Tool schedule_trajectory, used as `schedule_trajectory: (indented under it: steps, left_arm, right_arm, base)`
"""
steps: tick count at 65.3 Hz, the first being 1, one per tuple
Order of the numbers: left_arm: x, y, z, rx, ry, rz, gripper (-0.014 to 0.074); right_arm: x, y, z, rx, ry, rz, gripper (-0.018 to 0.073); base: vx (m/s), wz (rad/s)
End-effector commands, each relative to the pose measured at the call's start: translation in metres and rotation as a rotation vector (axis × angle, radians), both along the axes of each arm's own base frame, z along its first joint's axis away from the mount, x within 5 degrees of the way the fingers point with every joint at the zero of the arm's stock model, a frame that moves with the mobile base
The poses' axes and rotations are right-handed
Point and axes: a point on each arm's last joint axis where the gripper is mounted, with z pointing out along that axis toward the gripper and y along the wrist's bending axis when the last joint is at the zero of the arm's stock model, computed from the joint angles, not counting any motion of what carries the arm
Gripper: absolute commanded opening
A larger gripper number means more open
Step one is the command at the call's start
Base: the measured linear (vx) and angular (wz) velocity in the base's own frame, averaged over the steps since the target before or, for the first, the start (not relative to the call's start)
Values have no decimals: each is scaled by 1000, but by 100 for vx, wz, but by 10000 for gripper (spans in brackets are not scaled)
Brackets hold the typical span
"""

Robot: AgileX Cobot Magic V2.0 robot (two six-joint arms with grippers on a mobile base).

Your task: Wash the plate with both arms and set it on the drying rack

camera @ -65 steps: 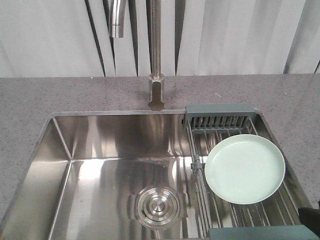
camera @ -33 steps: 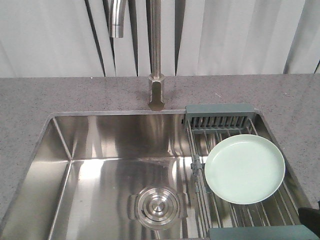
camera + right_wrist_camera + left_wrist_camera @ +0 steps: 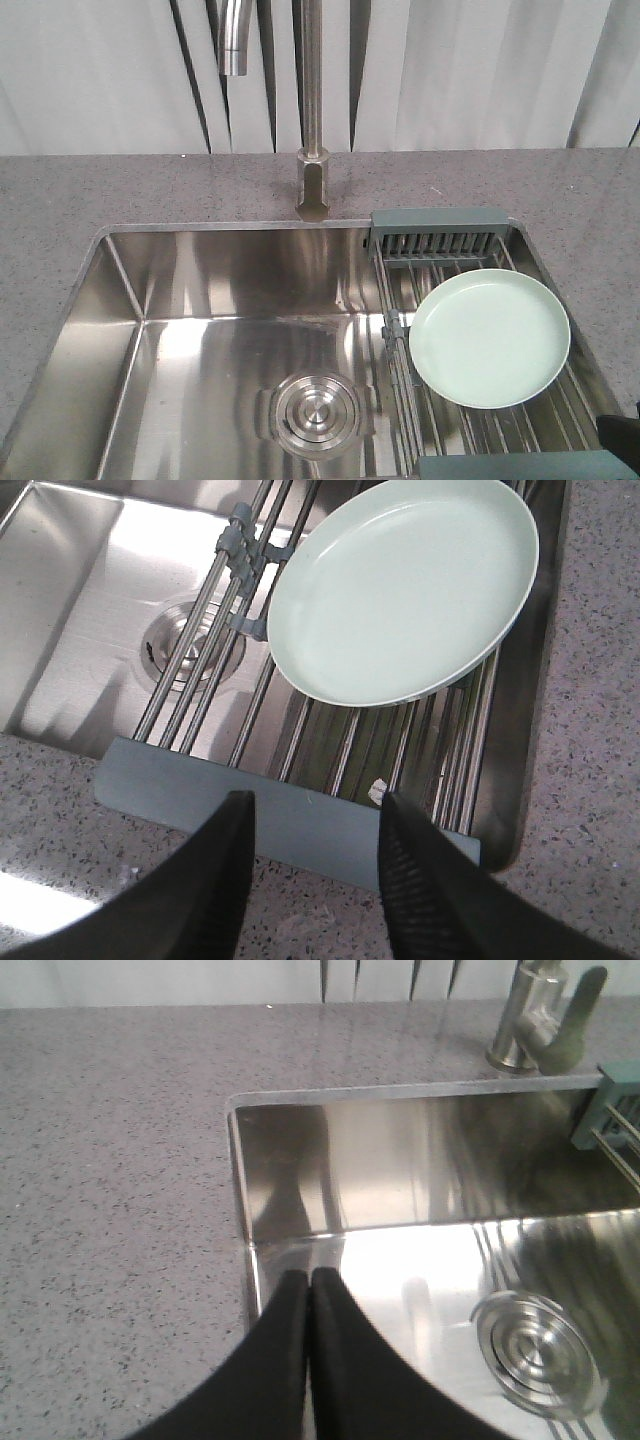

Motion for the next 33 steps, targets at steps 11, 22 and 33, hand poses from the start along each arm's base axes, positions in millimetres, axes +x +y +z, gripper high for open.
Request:
schedule_trajectory:
  steps: [11,22,33]
  left_arm:
    - [-10,10,-6,17,-199,104,-6]
    - [-21,15,-27,22,-292,167,-6]
    - [-30,15,-51,17,-399,189,-6]
  right_arm:
    - [4,0,11,16,-71,-6,291]
    - [4,0,11,16,-71,-6,291]
    - [4,0,11,16,-71,-6,291]
  base:
    - [0,0]
    - [0,0]
    - [0,0]
